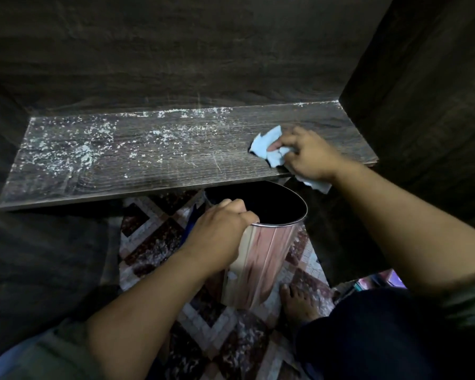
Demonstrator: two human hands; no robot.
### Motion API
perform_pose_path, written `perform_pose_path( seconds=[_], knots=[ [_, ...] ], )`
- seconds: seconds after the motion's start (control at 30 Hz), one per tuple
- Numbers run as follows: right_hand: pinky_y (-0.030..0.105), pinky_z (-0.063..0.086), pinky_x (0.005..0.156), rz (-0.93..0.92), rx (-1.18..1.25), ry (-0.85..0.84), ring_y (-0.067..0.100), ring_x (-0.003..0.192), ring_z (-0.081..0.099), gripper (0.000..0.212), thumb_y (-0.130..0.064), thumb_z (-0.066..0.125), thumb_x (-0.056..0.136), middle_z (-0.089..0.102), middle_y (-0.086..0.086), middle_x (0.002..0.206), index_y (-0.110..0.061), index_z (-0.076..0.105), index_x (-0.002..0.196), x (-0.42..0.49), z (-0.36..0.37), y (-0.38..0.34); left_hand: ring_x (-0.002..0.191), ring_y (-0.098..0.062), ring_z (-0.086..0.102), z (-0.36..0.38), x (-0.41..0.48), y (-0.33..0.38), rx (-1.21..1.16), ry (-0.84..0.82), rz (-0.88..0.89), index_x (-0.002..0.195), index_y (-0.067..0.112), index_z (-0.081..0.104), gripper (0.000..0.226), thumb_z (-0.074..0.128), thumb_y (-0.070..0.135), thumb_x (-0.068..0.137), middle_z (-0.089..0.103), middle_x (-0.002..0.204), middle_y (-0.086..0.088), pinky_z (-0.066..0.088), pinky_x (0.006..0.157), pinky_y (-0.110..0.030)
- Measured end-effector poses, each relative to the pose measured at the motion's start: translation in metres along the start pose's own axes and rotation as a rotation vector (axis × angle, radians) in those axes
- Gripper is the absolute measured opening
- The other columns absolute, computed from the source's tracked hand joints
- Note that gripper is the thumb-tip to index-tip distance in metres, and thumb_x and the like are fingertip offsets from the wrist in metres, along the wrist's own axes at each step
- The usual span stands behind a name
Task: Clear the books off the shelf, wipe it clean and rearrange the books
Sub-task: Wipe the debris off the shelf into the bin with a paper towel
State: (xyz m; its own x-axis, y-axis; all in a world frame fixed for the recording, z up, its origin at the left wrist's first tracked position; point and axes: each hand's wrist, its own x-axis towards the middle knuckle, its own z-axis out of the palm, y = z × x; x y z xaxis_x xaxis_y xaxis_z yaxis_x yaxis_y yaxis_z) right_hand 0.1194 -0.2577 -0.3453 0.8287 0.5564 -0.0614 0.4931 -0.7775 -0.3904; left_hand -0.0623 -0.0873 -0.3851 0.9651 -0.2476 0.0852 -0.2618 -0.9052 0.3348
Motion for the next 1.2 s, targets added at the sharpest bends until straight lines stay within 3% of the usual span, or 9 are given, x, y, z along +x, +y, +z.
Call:
perform_pose_path(
  seconds=[0.1,0.17,0.27,0.43,0.63,0.83,1.0,1.1,1.2],
  knots=[
    [0.026,0.044,0.092,0.046,0.159,-0.019,0.021,0.106,0.057,0.034,-0.007,0.051,0.092,0.053,0.001,0.12,-0.032,0.068,0.109,-0.023,-0.011,-0.004,0.095,-0.016,0.047,-0.001,-0.001,0.001,0.015,0.004,0.008,0.111,0.03,0.063,0.043,0.059,0.0,0.08,0.048,0.093,0.008,0.028,0.07,-0.023],
    [0.023,0.047,0.081,0.101,0.237,0.117,0.022,0.096,0.062,0.034,-0.006,0.05,0.094,0.052,0.0,0.119,-0.027,0.068,0.113,-0.023,-0.025,0.004,0.094,-0.016,0.048,-0.001,-0.001,0.0,0.019,0.009,0.012,0.11,0.03,0.064,0.043,0.058,0.001,0.08,0.048,0.093,0.008,0.028,0.07,-0.023],
    [0.023,0.034,0.102,0.198,0.062,0.326,0.026,0.119,0.05,0.04,-0.012,0.047,0.095,0.047,0.01,0.131,-0.024,0.058,0.131,-0.003,-0.044,0.033,0.093,-0.016,0.048,-0.001,-0.002,-0.001,0.003,0.001,0.012,0.111,0.03,0.064,0.042,0.058,0.001,0.081,0.049,0.093,0.008,0.03,0.07,-0.023],
    [0.039,0.018,0.116,0.499,0.021,0.209,0.038,0.141,0.024,0.054,-0.034,0.035,0.101,0.023,0.021,0.154,-0.021,0.025,0.152,0.013,-0.027,0.077,0.092,-0.019,0.05,-0.002,-0.004,-0.003,-0.012,0.01,0.016,0.106,0.027,0.065,0.035,0.059,0.003,0.082,0.051,0.092,0.005,0.043,0.075,-0.031],
    [0.034,0.026,0.111,0.257,-0.038,0.192,0.029,0.137,0.032,0.065,-0.041,0.031,0.084,0.037,0.014,0.148,-0.02,0.04,0.145,0.008,0.002,0.044,0.087,-0.016,0.049,0.002,-0.003,-0.004,0.02,0.027,0.026,0.106,0.029,0.066,0.041,0.062,0.0,0.077,0.047,0.087,0.008,0.032,0.068,-0.024],
    [0.017,0.026,0.103,0.016,0.067,0.141,0.025,0.128,0.044,0.049,-0.002,0.049,0.089,0.048,0.012,0.139,-0.017,0.055,0.135,-0.013,0.005,0.022,0.081,-0.016,0.051,0.003,-0.005,-0.003,0.046,0.048,0.031,0.1,0.03,0.068,0.046,0.069,-0.002,0.068,0.048,0.083,0.009,0.031,0.064,-0.023],
    [0.021,0.027,0.106,0.216,0.055,0.388,0.034,0.128,0.044,0.05,-0.012,0.048,0.088,0.045,0.02,0.139,-0.013,0.051,0.138,-0.018,-0.028,0.052,0.077,-0.018,0.051,0.003,-0.007,-0.006,0.011,0.06,0.047,0.095,0.027,0.068,0.04,0.072,-0.002,0.068,0.048,0.08,0.007,0.045,0.064,-0.028],
    [0.039,0.03,0.11,0.453,-0.126,0.252,0.04,0.132,0.036,0.063,-0.038,0.036,0.084,0.033,0.021,0.149,-0.02,0.041,0.144,-0.022,-0.025,0.08,0.083,-0.019,0.05,0.001,-0.009,-0.006,0.02,0.041,0.052,0.101,0.027,0.068,0.033,0.066,0.003,0.079,0.049,0.084,0.006,0.047,0.071,-0.031],
    [0.038,0.027,0.111,0.43,-0.188,0.236,0.04,0.136,0.032,0.059,-0.036,0.033,0.09,0.028,0.024,0.151,-0.019,0.038,0.146,-0.018,-0.003,0.078,0.086,-0.017,0.049,0.0,-0.012,-0.006,0.029,0.025,0.05,0.104,0.029,0.066,0.033,0.063,0.004,0.082,0.049,0.086,0.007,0.044,0.074,-0.03]
  ],
)
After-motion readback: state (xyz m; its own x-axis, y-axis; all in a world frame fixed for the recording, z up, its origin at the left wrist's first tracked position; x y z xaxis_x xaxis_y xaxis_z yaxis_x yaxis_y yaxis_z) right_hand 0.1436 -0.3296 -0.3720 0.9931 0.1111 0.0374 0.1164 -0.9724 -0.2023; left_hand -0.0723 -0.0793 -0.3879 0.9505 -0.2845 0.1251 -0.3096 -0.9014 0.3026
